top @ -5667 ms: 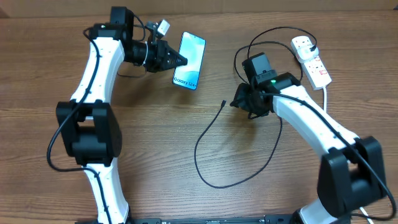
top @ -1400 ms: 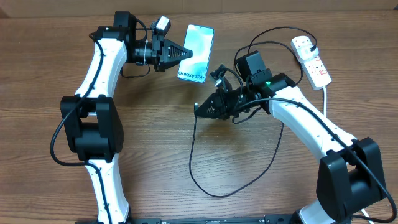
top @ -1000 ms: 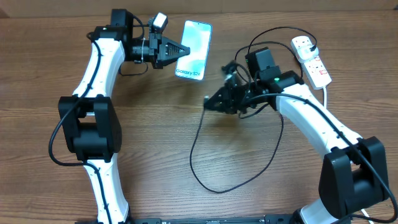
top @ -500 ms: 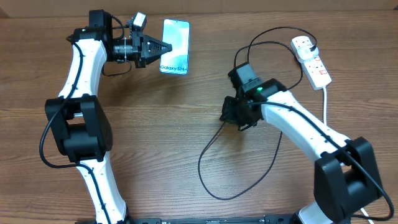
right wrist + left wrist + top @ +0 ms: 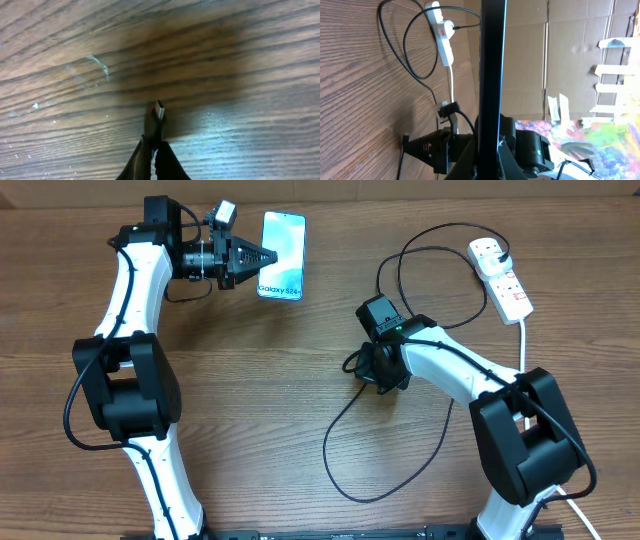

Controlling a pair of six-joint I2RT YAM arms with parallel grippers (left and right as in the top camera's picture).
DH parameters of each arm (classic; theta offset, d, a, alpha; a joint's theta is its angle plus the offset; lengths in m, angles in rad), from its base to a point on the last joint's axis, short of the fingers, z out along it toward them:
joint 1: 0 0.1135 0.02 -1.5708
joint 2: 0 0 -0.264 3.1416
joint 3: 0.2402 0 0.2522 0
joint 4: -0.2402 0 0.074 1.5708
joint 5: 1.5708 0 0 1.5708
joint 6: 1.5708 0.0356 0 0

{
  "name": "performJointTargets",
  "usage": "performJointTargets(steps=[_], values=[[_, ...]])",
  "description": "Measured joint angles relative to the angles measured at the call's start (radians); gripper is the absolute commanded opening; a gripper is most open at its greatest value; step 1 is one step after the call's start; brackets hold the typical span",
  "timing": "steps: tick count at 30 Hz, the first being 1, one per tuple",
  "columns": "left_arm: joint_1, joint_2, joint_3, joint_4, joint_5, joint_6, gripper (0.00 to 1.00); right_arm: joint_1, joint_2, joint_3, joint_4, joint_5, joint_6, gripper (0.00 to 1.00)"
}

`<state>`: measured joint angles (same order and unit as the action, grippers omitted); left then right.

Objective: Plug charger to phone and switch on socket
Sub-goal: 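Carry the plug with the right gripper toward the phone's bottom edge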

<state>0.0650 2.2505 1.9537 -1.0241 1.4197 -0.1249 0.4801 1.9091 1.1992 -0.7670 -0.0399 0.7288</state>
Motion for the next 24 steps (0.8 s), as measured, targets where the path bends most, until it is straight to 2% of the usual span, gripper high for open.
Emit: performJointTargets(steps=[3, 5, 8, 18, 24], values=[[0.0, 0.0, 0.0, 0.0, 0.0, 0.0, 0.04, -0.001, 0.015, 0.0, 0.005, -0.002, 0.005, 0.22], [0.0, 0.0, 0.0, 0.0, 0.0, 0.0, 0.04, -0.002, 0.015, 0.0, 0.009, -0.003, 0.004, 0.3], [0.0, 0.0, 0.0, 0.0, 0.0, 0.0, 0.04, -0.004, 0.014, 0.002, 0.012, -0.008, 0.006, 0.31], [0.0, 0.0, 0.0, 0.0, 0.0, 0.0, 0.04, -0.009, 0.016, 0.002, 0.011, -0.012, 0.034, 0.26], [0.0, 0.0, 0.0, 0.0, 0.0, 0.0, 0.04, -0.014, 0.037, 0.023, 0.0, -0.027, 0.06, 0.17]])
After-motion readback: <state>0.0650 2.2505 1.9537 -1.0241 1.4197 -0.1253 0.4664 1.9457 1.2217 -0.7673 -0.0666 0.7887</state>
